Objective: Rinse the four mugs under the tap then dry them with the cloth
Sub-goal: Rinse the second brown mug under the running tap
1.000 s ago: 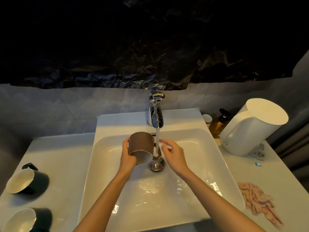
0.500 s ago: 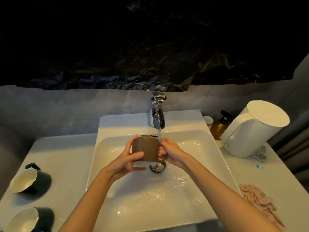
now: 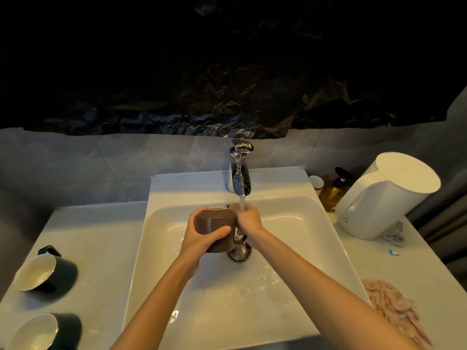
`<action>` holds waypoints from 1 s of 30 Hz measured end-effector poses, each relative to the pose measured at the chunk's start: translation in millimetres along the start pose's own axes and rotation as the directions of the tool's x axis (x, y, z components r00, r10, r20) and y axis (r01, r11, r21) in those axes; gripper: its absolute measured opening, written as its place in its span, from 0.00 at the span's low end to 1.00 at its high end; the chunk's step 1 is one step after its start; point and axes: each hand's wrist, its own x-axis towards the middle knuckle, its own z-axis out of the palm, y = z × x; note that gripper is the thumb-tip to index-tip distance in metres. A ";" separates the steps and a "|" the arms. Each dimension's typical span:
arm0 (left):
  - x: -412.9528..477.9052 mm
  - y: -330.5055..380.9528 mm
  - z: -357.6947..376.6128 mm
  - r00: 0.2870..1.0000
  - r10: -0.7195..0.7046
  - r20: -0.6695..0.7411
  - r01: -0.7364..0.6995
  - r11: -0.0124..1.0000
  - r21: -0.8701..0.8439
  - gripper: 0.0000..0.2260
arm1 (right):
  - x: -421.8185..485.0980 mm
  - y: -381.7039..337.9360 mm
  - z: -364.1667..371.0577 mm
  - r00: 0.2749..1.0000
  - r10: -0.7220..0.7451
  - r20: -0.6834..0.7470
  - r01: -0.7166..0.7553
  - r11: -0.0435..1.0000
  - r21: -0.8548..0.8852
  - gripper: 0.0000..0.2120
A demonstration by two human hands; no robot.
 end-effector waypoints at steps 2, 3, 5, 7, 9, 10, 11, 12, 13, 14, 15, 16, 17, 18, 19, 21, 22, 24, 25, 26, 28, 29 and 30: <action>-0.6 -0.4 3.9 0.998 -0.046 -0.034 0.041 0.989 -0.143 0.38 | -0.4 5.4 4.7 0.996 -0.062 -0.066 0.067 0.995 0.070 0.11; -0.3 -0.8 5.9 0.996 -0.073 -0.052 0.062 0.978 -0.199 0.36 | -1.5 7.4 6.8 0.992 -0.081 -0.097 0.091 0.990 0.106 0.12; 1.5 -2.3 9.8 0.988 -0.129 -0.080 0.101 0.951 -0.291 0.34 | -4.7 9.5 9.7 0.986 -0.081 -0.148 0.110 0.974 0.198 0.15; 3.8 -2.9 14.7 0.979 -0.182 -0.096 0.131 0.912 -0.389 0.37 | -9.7 8.9 13.1 0.986 -0.012 -0.167 0.077 0.919 0.386 0.16; 5.4 -2.7 21.0 0.963 -0.244 -0.116 0.159 0.859 -0.487 0.39 | -14.5 6.6 17.3 0.986 0.057 -0.157 0.037 0.841 0.539 0.14; 6.3 -2.4 23.8 0.957 -0.259 -0.132 0.154 0.838 -0.524 0.40 | -15.3 6.9 20.6 0.986 0.061 -0.153 0.039 0.814 0.579 0.12; 6.8 -1.6 26.0 0.950 -0.271 -0.154 0.145 0.822 -0.551 0.41 | -15.5 8.4 24.4 0.987 0.045 -0.156 0.058 0.798 0.600 0.09; 6.9 -0.9 27.8 0.945 -0.279 -0.173 0.137 0.813 -0.565 0.41 | -16.8 9.1 27.8 0.985 0.027 -0.170 0.081 0.800 0.594 0.04; 7.3 -1.6 28.7 0.942 -0.278 -0.191 0.131 0.824 -0.551 0.40 | -17.3 10.0 30.2 0.980 0.013 -0.197 0.101 0.825 0.556 0.04; 7.1 -2.4 28.8 0.942 -0.263 -0.206 0.125 0.850 -0.511 0.39 | -15.9 11.7 30.5 0.975 -0.005 -0.224 0.117 0.862 0.492 0.06; 6.6 -2.6 28.2 0.947 -0.240 -0.215 0.118 0.880 -0.460 0.38 | -14.0 13.1 29.2 0.970 -0.027 -0.241 0.128 0.902 0.413 0.08; 6.1 -2.5 27.1 0.951 -0.221 -0.215 0.116 0.902 -0.416 0.38 | -12.9 13.4 25.8 0.968 -0.059 -0.245 0.142 0.931 0.335 0.09; 5.2 -2.3 25.6 0.956 -0.212 -0.202 0.119 0.911 -0.395 0.38 | -12.7 12.4 21.2 0.965 -0.105 -0.239 0.166 0.954 0.248 0.11; 3.9 -2.4 23.7 0.962 -0.206 -0.181 0.123 0.914 -0.386 0.38 | -12.6 11.3 15.5 0.960 -0.165 -0.226 0.201 0.969 0.145 0.14; 2.3 -2.5 22.0 0.968 -0.196 -0.156 0.127 0.920 -0.370 0.40 | -12.4 10.5 9.4 0.951 -0.232 -0.206 0.243 0.970 0.029 0.16; -0.4 -2.8 19.7 0.980 -0.168 -0.103 0.130 0.945 -0.301 0.42 | -12.7 10.4 -2.2 0.926 -0.352 -0.139 0.318 0.923 -0.215 0.21; -1.2 -4.4 18.9 0.984 -0.161 -0.080 0.135 0.954 -0.267 0.43 | -12.7 9.3 -7.2 0.924 -0.372 -0.092 0.329 0.893 -0.308 0.21; -2.3 -7.3 14.9 0.986 -0.166 -0.035 0.152 0.957 -0.249 0.44 | -11.1 2.2 -13.9 0.949 -0.315 0.019 0.293 0.859 -0.420 0.22; -2.9 -8.4 12.8 0.987 -0.161 -0.010 0.153 0.955 -0.253 0.42 | -10.2 -3.2 -17.4 0.965 -0.254 0.070 0.256 0.841 -0.476 0.24; -3.3 -9.0 10.9 0.990 -0.140 0.016 0.139 0.960 -0.245 0.41 | -9.9 -7.7 -20.3 0.978 -0.174 0.114 0.208 0.840 -0.500 0.26; -3.0 -8.9 9.2 0.996 -0.080 0.035 0.085 0.982 -0.166 0.40 | -10.4 -9.8 -22.7 0.985 -0.013 0.171 0.076 0.929 -0.363 0.24; -3.7 -7.2 11.1 0.999 -0.045 0.016 0.047 0.994 -0.101 0.41 | -11.2 -6.1 -22.5 0.985 0.035 0.169 0.005 0.972 -0.234 0.21; -4.0 -5.8 13.7 1.000 -0.010 -0.018 0.009 0.999 -0.050 0.42 | -12.3 -1.2 -22.0 0.990 0.060 0.129 -0.045 0.992 -0.118 0.18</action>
